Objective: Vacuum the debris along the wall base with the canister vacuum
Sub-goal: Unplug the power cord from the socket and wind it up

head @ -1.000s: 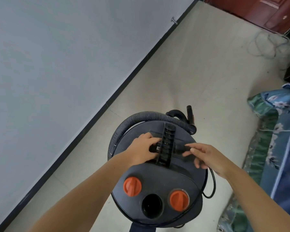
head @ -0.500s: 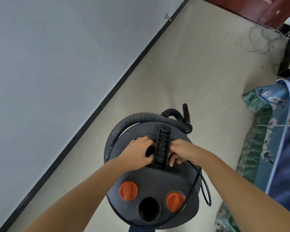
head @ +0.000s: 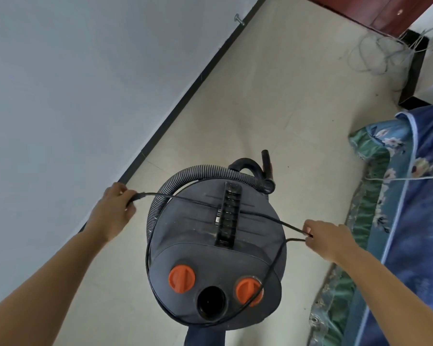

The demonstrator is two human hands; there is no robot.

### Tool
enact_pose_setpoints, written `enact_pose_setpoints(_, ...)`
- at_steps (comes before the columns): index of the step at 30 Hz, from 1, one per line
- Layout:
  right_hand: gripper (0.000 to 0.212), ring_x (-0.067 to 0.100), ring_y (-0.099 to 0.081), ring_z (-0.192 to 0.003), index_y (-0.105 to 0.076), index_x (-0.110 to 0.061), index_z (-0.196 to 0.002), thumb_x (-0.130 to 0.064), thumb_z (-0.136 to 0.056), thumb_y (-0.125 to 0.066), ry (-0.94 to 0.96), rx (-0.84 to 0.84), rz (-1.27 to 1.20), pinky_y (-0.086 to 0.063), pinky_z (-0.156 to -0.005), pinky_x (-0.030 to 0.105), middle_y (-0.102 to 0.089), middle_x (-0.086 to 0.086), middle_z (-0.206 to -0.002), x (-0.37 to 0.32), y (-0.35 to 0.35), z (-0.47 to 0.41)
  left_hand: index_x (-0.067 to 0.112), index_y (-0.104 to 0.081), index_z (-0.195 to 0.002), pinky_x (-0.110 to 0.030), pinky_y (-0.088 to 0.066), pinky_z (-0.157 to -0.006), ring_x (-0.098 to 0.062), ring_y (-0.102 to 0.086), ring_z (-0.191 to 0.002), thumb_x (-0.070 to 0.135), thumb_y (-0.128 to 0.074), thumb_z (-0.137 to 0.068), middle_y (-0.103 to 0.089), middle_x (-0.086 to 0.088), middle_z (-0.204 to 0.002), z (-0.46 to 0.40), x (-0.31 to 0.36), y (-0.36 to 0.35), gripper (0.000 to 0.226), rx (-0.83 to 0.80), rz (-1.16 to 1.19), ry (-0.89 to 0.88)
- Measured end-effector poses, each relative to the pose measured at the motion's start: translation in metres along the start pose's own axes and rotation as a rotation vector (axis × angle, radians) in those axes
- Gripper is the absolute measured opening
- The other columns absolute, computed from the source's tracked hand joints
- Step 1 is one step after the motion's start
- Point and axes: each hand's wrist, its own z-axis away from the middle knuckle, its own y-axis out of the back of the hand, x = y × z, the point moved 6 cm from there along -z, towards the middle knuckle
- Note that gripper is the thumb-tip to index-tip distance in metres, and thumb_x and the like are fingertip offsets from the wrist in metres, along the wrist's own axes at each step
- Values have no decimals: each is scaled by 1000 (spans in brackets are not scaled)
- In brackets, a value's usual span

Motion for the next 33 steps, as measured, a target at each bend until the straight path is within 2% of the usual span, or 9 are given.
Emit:
enact_pose_setpoints(4, 19, 20, -61, -97, -53, -24, -103, -40, -93, -58, -58, -9, -369, -44, -76, 30, -66, 0, -109, 18, -29, 8, 7, -65, -116, -45, -45, -87, -36, -49, -113, 2, -55, -87, -53, -15, -117, 26, -20, -23, 31, -123, 17, 187)
enact_pose_setpoints(7, 63, 28, -56, -111, -38, -16, -139, -32, -87, -70, -138, 14, -716, -39, -77, 29, -54, 15, -130, 20, -43, 22, 11, -51, -133, -38, -38, -101, -33, -48, -121, 4, -52, -90, -52, -17, -130, 43, -2, -51, 44, -300, 187, 267)
enact_pose_setpoints(11, 88, 22, -56, -107, 7, -26, -154, -11, -94, -56, -15, -223, -399, -47, -81, 25, -20, 16, -156, 5, -51, 43, 11, -45, -139, -38, -35, -107, -33, -44, -125, 0, -48, -87, -46, -17, -136, 49, 36, -53, 54, -241, 360, 340)
enact_pose_setpoints(14, 66, 23, -36, -137, -13, -16, -154, -8, -97, -44, 73, -57, -447, -33, -104, 26, -21, 9, -158, -23, -10, 62, 6, -49, -136, -42, -36, -106, -34, -43, -126, -3, -49, -86, -45, -17, -139, 57, 71, -23, 51, 22, 346, 297)
enact_pose_setpoints(18, 40, 10, -51, -122, -48, -17, -139, -19, -99, -47, 221, 180, -1030, -36, -97, 18, -53, -4, -137, -78, 65, 81, 11, -56, -123, -31, -43, -92, -21, -54, -109, 13, -50, -95, -56, -3, -114, 87, 159, -9, 29, 29, 556, 196)
enact_pose_setpoints(22, 46, 23, -61, -111, -55, 0, -126, -34, -95, -52, 118, -15, -1287, -46, -103, 41, -64, 13, -122, -136, 80, 52, 15, -42, -136, -32, -40, -96, -22, -53, -113, 42, -53, -93, -54, -3, -121, 78, 203, -36, 52, -100, 445, 183)
enact_pose_setpoints(26, 47, 14, -65, -84, -49, -3, -132, -31, -95, -56, 27, -198, -1400, -48, -68, 25, -64, 8, -108, -167, 84, 25, 10, -40, -140, -40, -31, -108, -23, -52, -119, 48, -60, -85, -56, -2, -125, 68, 208, -55, 70, -102, 138, 185)
enact_pose_setpoints(31, 44, 30, -42, -127, -45, -22, -137, -13, -94, -49, 438, 368, -216, -39, -101, 40, -45, 10, -137, -179, 114, 15, 10, -63, -111, -39, -43, -90, -20, -64, -80, 36, -74, -61, -66, 4, -86, 66, 210, -62, 57, 97, 99, 135)
enact_pose_setpoints(33, 38, 29, -20, -143, -51, -21, -132, -12, -95, -49, 681, 292, 93, -25, -114, 45, -31, 7, -151, -184, 103, 13, 10, -63, -110, -35, -32, -91, -19, -64, -81, 38, -66, -63, -66, 5, -87, 64, 209, -62, 54, 144, 91, 105)
